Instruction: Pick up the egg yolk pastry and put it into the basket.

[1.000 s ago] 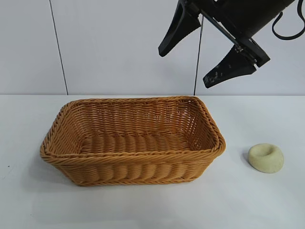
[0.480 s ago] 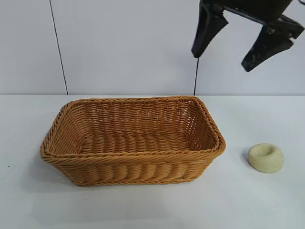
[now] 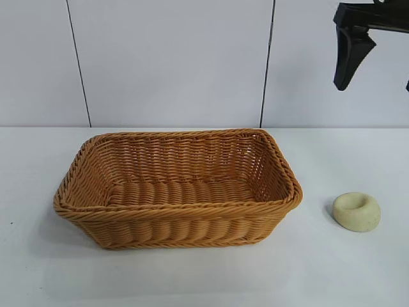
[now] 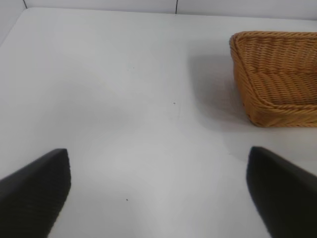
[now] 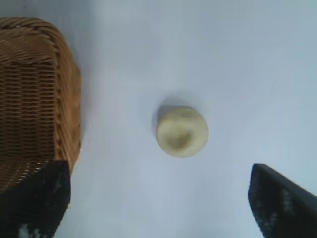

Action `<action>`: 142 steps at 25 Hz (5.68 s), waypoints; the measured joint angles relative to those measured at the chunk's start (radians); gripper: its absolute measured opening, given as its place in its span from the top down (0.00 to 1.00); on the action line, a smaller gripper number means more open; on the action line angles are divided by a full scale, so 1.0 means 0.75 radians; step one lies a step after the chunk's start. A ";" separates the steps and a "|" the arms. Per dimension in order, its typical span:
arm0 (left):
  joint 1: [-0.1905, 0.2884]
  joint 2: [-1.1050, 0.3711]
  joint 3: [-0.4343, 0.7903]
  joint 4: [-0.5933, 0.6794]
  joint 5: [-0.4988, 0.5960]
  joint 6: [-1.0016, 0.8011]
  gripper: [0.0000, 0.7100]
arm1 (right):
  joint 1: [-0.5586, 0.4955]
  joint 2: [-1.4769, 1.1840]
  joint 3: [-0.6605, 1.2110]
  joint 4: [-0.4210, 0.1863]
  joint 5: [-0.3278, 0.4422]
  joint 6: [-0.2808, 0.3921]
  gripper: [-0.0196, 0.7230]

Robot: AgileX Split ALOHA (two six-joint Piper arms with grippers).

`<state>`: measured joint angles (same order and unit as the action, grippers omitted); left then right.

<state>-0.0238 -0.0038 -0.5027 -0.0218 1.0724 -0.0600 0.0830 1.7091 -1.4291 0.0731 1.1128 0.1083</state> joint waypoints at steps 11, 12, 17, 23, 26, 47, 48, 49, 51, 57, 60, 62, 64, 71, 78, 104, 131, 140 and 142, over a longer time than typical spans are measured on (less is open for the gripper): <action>0.000 0.000 0.000 0.000 0.000 0.000 0.02 | -0.026 0.216 0.107 0.000 -0.060 -0.024 0.04; 0.000 0.000 0.000 0.000 0.000 0.000 0.02 | -0.026 0.239 0.124 0.000 -0.086 -0.024 0.04; 0.000 0.000 0.000 0.000 0.000 0.000 0.02 | -0.026 0.366 0.158 0.001 -0.185 -0.026 0.04; 0.000 0.000 0.000 0.000 0.000 0.000 0.02 | -0.026 0.491 0.158 0.014 -0.252 -0.025 0.04; 0.000 -0.002 0.000 0.000 0.000 0.000 0.02 | -0.026 0.535 0.158 0.015 -0.268 -0.025 0.04; 0.000 -0.004 0.001 0.000 0.000 0.000 0.02 | -0.026 0.404 0.151 0.018 -0.192 -0.039 0.54; 0.000 -0.004 0.001 0.000 0.000 0.000 0.02 | -0.026 0.377 0.150 0.018 -0.185 -0.040 0.54; 0.000 -0.004 0.001 0.000 0.000 0.000 0.02 | -0.026 0.344 0.150 0.017 -0.172 -0.040 0.54; 0.000 -0.004 0.001 0.000 0.000 0.000 0.02 | -0.026 0.283 0.149 0.016 -0.150 -0.040 0.54; 0.000 -0.004 0.001 0.000 0.000 0.000 0.02 | -0.026 0.192 0.017 0.000 -0.022 -0.040 0.54; 0.000 -0.004 0.001 -0.001 -0.001 0.000 0.02 | -0.024 0.188 -0.088 0.000 0.017 -0.040 0.56; 0.000 -0.004 0.001 -0.001 -0.001 0.000 0.02 | -0.014 0.186 -0.144 0.001 0.036 -0.040 0.57; 0.000 -0.004 0.001 -0.001 -0.001 0.000 0.02 | 0.014 0.184 -0.177 0.001 0.040 -0.040 0.58; 0.000 -0.004 0.001 -0.001 -0.001 0.000 0.02 | 0.213 0.193 -0.191 0.013 0.028 -0.025 0.58; 0.000 -0.004 0.001 -0.001 -0.001 0.000 0.02 | 0.466 0.239 -0.191 0.021 -0.072 0.038 0.58; 0.000 -0.004 0.001 -0.001 -0.001 0.000 0.02 | 0.717 0.657 -0.196 0.027 -0.458 0.166 0.47; 0.000 -0.004 0.001 -0.001 -0.001 0.000 0.02 | 0.416 0.613 -0.803 -0.150 0.138 0.107 0.05; 0.000 -0.004 0.001 -0.001 -0.001 0.000 0.02 | 0.065 0.613 -0.803 -0.154 0.138 0.076 0.05; 0.000 -0.004 0.001 -0.001 -0.001 0.000 0.02 | -0.005 0.613 -0.803 -0.156 0.138 0.076 0.05</action>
<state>-0.0238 -0.0070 -0.5020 -0.0227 1.0715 -0.0600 0.0796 2.1685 -2.0310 -0.0436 1.2162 0.1652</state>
